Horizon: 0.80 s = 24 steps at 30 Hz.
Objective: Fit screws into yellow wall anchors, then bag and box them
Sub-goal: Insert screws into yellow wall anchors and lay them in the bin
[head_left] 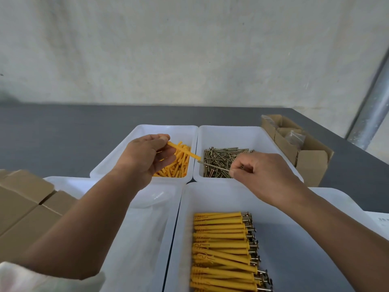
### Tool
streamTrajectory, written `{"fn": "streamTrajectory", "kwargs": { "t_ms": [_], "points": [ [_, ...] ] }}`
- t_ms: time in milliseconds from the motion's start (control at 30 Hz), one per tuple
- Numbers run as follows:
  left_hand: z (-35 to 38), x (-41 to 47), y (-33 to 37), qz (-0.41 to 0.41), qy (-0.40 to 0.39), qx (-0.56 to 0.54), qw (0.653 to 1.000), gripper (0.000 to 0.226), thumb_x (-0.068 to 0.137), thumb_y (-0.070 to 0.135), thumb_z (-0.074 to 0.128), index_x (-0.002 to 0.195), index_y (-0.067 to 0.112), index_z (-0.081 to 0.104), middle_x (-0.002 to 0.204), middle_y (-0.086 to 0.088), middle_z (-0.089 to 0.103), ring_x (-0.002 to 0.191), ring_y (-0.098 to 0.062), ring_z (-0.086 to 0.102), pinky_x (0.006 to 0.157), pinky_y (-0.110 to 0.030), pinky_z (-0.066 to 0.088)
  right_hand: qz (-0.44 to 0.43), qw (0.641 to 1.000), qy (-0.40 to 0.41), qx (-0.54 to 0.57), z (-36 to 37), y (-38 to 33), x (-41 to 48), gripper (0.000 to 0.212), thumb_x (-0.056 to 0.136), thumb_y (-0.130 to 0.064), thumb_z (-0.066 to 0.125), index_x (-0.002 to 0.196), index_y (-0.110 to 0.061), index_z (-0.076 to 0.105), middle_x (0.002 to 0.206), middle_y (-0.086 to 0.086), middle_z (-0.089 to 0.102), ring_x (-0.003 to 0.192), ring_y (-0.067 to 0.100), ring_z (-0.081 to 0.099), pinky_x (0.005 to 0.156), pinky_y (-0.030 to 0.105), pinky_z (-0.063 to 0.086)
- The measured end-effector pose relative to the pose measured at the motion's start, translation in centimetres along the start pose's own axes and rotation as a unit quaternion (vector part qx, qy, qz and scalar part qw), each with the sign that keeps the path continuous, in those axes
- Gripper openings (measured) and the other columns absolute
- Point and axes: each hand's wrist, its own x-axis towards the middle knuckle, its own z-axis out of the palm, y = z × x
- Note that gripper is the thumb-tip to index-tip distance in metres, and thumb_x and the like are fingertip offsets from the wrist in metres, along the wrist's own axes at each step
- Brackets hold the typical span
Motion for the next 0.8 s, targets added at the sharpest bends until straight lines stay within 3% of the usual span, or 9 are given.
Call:
{"fn": "streamTrajectory", "kwargs": {
  "t_ms": [233, 800],
  "points": [
    [-0.26, 0.07, -0.19, -0.049, 0.050, -0.036, 0.997, 0.009, 0.095, 0.005, 0.058, 0.091, 0.002, 0.066, 0.055, -0.005, 0.067, 0.054, -0.014, 0.069, 0.050, -0.026, 0.056, 0.011, 1.000, 0.004, 0.005, -0.12, -0.04, -0.11, 0.017, 0.091, -0.027, 0.062, 0.074, -0.031, 0.067, 0.053, -0.017, 0.052, 0.056, 0.001, 0.050, 0.053, 0.018, 0.034],
    [0.64, -0.58, -0.42, -0.051, 0.018, 0.004, 0.999, 0.008, 0.095, 0.007, 0.059, 0.092, 0.003, 0.066, 0.064, -0.008, 0.070, 0.059, -0.014, 0.070, 0.052, -0.026, 0.056, 0.008, 1.000, -0.014, 0.004, 0.02, -0.60, -0.21, 0.020, 0.091, -0.032, 0.062, 0.071, -0.034, 0.061, 0.062, -0.015, 0.055, 0.064, 0.003, 0.053, 0.060, 0.024, 0.040]
  ]
}}
